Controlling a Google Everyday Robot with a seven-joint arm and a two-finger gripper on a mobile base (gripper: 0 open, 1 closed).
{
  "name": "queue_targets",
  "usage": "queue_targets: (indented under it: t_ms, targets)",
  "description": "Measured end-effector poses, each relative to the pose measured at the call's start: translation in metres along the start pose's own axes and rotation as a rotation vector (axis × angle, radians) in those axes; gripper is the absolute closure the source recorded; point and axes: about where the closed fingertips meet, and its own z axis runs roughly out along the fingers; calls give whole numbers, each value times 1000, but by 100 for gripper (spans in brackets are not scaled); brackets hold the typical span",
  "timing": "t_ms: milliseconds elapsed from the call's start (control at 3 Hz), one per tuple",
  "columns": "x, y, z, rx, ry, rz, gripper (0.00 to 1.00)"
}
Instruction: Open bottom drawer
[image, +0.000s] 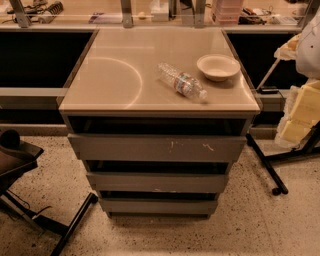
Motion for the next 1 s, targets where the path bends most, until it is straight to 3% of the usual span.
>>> queue_targets:
  t_ms: [333,667,1000]
  targets:
    - [0,0,0,0,0,0,0]
    - [2,7,10,-6,-50,-17,0]
    - [-1,38,46,-34,-175,-60,0]
